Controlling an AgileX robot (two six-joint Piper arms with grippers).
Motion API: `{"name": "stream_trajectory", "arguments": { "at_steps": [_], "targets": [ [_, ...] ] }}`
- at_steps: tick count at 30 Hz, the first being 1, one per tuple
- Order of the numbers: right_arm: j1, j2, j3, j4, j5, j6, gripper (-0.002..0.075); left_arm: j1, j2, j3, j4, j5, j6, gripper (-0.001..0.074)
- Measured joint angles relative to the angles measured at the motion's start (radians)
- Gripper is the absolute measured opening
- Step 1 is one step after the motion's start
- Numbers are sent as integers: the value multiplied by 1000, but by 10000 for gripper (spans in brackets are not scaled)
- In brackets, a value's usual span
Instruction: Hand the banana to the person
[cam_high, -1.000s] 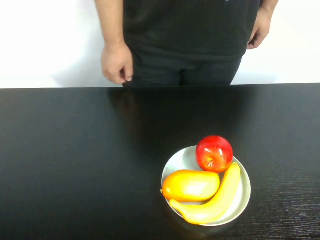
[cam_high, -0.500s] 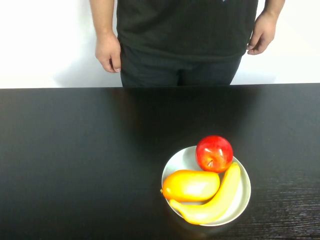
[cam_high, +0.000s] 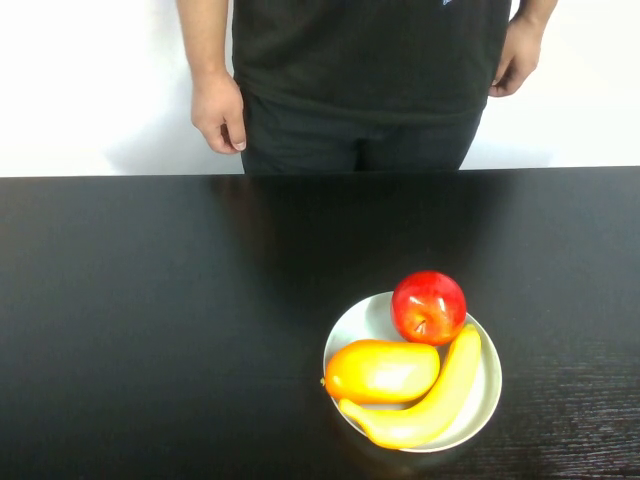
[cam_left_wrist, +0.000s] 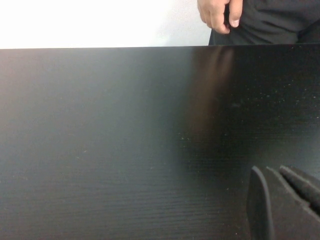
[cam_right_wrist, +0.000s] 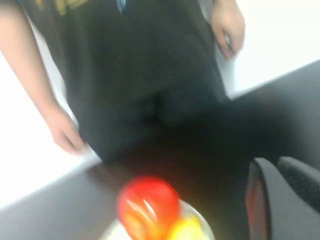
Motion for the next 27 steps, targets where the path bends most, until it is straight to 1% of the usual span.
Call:
{"name": "stream_trajectory", "arguments": {
  "at_steps": [2, 4, 6, 9, 12, 16, 18, 22, 27],
  "targets": [
    [0, 0, 0, 3, -22, 0, -9, 0, 0, 0, 0, 0, 0, -4],
    [0, 0, -7, 8, 1, 0, -9, 0, 0, 0, 0, 0, 0, -4],
    [0, 11, -33, 16, 66, 0, -5, 0, 0, 0, 0, 0, 0, -4],
    [0, 76, -110, 7, 213, 20, -5, 0, 0, 0, 0, 0, 0, -4],
    [0, 214, -226, -40, 396, 26, -5, 0, 0, 0, 0, 0, 0, -4],
    [0, 442, -431, -179, 675, 26, -5, 0, 0, 0, 0, 0, 0, -4],
    [0, 552, -517, -234, 780, 26, -6, 0, 0, 0, 0, 0, 0, -4],
    [0, 774, -658, -301, 878, -22, -6, 0, 0, 0, 0, 0, 0, -4],
    [7, 986, -792, -289, 895, -27, -5, 0, 0, 0, 0, 0, 0, -4]
  ]
}}
